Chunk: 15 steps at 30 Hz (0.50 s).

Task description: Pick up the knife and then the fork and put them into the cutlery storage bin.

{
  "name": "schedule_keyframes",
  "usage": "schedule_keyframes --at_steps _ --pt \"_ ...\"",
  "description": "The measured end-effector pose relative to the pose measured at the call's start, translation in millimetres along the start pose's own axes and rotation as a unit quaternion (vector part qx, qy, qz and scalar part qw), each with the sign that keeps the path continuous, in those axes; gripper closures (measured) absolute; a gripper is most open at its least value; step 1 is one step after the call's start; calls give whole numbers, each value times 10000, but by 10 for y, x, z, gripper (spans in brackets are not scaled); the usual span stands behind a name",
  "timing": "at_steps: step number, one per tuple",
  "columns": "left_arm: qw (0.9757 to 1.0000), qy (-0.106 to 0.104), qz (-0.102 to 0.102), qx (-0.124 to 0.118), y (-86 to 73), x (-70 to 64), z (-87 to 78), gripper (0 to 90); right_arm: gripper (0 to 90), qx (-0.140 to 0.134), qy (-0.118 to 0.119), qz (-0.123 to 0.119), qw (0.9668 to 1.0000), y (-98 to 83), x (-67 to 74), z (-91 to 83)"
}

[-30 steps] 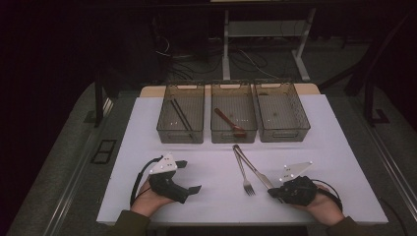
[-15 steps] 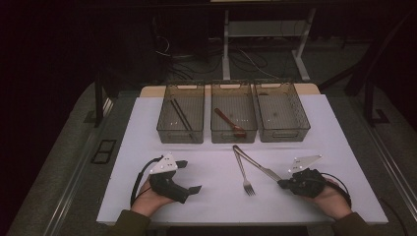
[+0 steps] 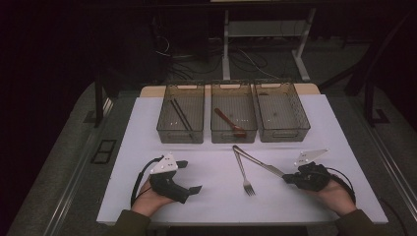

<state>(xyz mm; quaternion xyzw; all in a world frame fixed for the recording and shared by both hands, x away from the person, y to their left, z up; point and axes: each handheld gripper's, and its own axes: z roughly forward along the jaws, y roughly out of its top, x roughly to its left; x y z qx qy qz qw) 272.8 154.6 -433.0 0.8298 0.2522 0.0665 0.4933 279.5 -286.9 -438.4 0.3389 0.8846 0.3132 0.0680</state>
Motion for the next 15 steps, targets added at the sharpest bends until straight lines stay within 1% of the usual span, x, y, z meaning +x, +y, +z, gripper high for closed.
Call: schedule_keyframes --at_steps 2,7,11,15 --pt "10000 -2 -2 1 0 0 1 1 884 -107 85 52 9999 8 -9 -30" --pt "10000 1 -8 9 0 3 4 0 790 -265 150 161 9994 75 -18 -68" --pt "10000 5 -7 18 0 3 7 0 737 -345 246 198 9989 212 -44 -46" --pt "10000 3 -6 12 -1 3 12 1 711 -417 242 136 9987 374 -62 38"
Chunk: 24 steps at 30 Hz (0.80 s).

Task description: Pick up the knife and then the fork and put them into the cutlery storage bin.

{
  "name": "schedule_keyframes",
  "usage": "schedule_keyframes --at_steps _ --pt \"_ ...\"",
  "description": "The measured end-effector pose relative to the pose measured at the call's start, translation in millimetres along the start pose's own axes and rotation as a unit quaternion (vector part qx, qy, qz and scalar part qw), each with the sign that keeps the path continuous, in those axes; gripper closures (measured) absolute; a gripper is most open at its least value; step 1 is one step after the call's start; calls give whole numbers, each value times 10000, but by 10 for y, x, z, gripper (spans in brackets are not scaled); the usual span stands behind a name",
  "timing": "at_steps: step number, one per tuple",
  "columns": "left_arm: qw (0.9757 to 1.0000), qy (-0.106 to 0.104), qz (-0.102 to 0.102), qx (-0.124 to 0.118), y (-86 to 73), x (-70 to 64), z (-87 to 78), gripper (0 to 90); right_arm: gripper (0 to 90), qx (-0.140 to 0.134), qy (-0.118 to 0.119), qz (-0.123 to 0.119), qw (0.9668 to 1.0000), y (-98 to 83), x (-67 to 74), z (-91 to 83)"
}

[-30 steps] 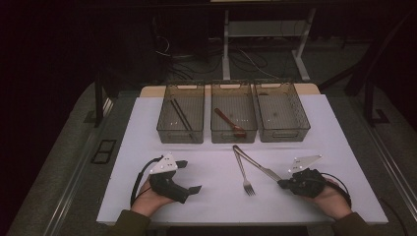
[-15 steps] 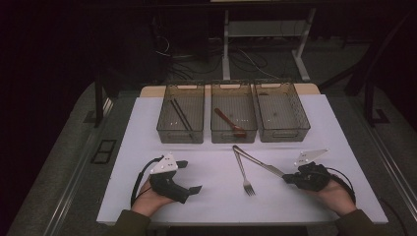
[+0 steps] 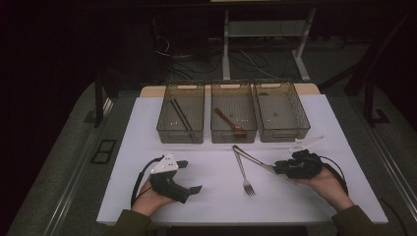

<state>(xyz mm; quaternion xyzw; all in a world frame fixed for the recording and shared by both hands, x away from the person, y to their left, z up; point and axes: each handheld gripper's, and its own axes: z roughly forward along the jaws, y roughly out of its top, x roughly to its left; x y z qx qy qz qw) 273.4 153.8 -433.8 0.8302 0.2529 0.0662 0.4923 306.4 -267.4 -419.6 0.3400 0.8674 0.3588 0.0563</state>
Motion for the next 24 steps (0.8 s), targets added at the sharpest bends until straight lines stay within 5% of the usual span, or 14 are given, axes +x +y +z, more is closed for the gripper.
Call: schedule_keyframes --at_steps 13,18,24 --pt "10000 -13 10 24 -2 1 -5 0 708 158 32 -169 9997 375 -64 449" --pt "10000 -19 16 26 -2 -2 -7 0 716 382 -4 -230 9990 405 -61 541" --pt "10000 -21 10 -5 0 -4 -12 0 719 981 -7 -378 9945 505 -44 601"
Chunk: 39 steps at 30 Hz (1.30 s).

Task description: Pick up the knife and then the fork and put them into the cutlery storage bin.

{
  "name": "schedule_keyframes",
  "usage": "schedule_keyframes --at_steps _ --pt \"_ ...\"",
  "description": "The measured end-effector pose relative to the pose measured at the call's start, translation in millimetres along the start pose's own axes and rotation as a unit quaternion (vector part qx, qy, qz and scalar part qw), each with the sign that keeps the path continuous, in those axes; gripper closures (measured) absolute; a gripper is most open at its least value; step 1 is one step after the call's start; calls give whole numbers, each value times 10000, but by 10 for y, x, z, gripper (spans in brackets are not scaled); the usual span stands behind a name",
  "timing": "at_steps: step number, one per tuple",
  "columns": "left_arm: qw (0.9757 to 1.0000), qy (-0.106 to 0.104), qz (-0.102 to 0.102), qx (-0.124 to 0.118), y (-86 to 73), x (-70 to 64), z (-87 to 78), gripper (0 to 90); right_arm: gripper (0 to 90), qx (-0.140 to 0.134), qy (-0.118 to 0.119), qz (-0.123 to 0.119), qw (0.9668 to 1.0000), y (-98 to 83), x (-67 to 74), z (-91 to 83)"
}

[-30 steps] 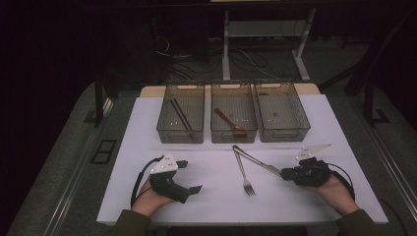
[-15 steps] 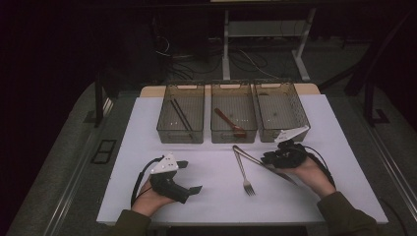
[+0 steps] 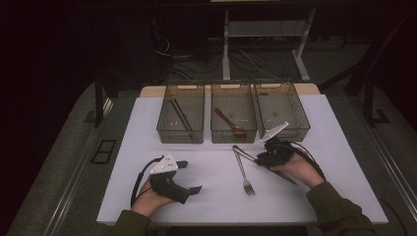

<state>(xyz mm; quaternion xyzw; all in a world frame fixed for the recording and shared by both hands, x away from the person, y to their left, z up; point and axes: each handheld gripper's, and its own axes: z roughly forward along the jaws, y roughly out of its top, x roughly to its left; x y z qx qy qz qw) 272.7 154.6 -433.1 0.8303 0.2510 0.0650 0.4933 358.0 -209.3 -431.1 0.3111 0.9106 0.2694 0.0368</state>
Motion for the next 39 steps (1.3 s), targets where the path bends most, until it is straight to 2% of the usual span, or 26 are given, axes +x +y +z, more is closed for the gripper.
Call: schedule_keyframes --at_steps 4,6,8,12,16,26,37,39 --pt "10000 -3 0 1 0 -1 0 0 740 366 -35 -77 9993 87 11 32" --pt "10000 -2 6 15 0 -3 3 0 734 607 -64 -232 9979 144 4 45" --pt "10000 -4 9 16 1 -6 4 0 732 910 -61 -363 9952 223 15 64" --pt "10000 -5 11 17 1 -5 1 1 758 1473 -157 -547 9875 372 47 116" --pt "10000 -8 12 21 0 -3 2 0 772 1757 -191 -547 9827 443 56 147" --pt "10000 -9 13 17 1 -6 4 1 786 1853 -248 -471 9812 466 64 154" --pt "10000 -17 8 11 1 -3 1 0 786 1763 -203 -422 9832 440 73 118" --pt "10000 -15 7 14 1 -2 1 0 786 1705 -242 -491 9838 430 53 97"
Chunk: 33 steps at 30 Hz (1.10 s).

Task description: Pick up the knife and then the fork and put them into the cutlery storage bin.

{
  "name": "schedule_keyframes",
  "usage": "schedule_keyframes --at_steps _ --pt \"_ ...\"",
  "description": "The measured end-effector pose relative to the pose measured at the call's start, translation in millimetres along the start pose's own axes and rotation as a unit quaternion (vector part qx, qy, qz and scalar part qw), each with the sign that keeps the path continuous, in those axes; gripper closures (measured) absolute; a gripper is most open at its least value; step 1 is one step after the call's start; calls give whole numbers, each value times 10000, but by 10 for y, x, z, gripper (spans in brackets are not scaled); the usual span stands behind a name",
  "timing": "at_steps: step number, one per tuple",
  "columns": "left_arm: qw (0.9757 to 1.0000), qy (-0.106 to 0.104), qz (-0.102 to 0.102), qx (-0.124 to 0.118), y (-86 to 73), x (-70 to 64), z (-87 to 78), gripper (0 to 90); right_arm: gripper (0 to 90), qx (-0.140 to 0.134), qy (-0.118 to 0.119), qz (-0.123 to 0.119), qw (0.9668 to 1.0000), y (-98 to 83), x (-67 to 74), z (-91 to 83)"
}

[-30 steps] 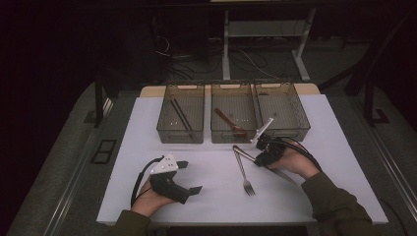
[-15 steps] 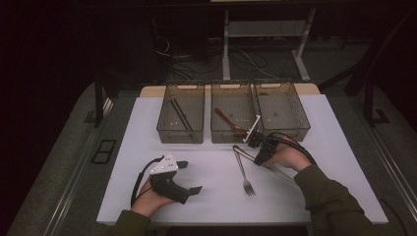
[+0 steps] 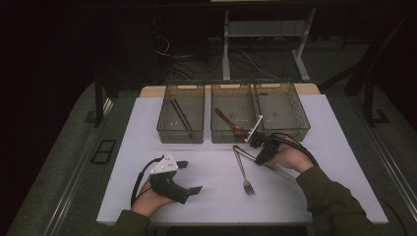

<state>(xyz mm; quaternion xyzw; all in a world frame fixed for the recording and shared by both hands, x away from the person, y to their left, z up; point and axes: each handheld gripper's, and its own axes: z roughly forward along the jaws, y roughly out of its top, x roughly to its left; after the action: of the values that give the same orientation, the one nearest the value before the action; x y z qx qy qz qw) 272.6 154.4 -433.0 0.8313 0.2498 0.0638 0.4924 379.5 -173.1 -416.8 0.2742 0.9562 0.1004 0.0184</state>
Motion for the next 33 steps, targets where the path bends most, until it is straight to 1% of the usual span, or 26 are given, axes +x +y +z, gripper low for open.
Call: schedule_keyframes --at_steps 5,9,11,16,19,20,22,23,25,26,30,33 --pt "10000 0 2 -2 0 -1 0 1 786 -153 5 -1 9999 -53 -16 -64" --pt "10000 -3 1 3 0 0 1 0 786 -396 39 -6 9992 -129 -20 -132" --pt "10000 0 -4 -1 0 -1 1 0 786 -501 40 35 9987 -168 -21 -165" --pt "10000 3 -9 -2 -1 0 2 0 785 -861 46 100 9962 -301 -39 -265" --pt "10000 3 2 7 -1 2 4 0 786 -1126 107 240 9933 -385 -55 -312" --pt "10000 8 -3 7 -2 2 5 0 786 -1209 78 242 9923 -414 -69 -324" --pt "10000 5 -5 2 -2 4 3 0 785 -1412 87 328 9894 -468 -88 -347" --pt "10000 5 -9 -5 -2 4 3 0 786 -1486 110 414 9880 -491 -99 -355" --pt "10000 7 -11 4 -3 5 2 0 786 -1594 99 453 9861 -539 -132 -376" --pt "10000 7 -10 2 -3 5 2 0 786 -1684 94 483 9845 -569 -148 -388" --pt "10000 9 -11 3 -4 7 1 1 786 -1885 169 582 9802 -644 -188 -407" --pt "10000 11 -8 3 -4 7 0 0 786 -2031 157 646 9769 -693 -219 -427"
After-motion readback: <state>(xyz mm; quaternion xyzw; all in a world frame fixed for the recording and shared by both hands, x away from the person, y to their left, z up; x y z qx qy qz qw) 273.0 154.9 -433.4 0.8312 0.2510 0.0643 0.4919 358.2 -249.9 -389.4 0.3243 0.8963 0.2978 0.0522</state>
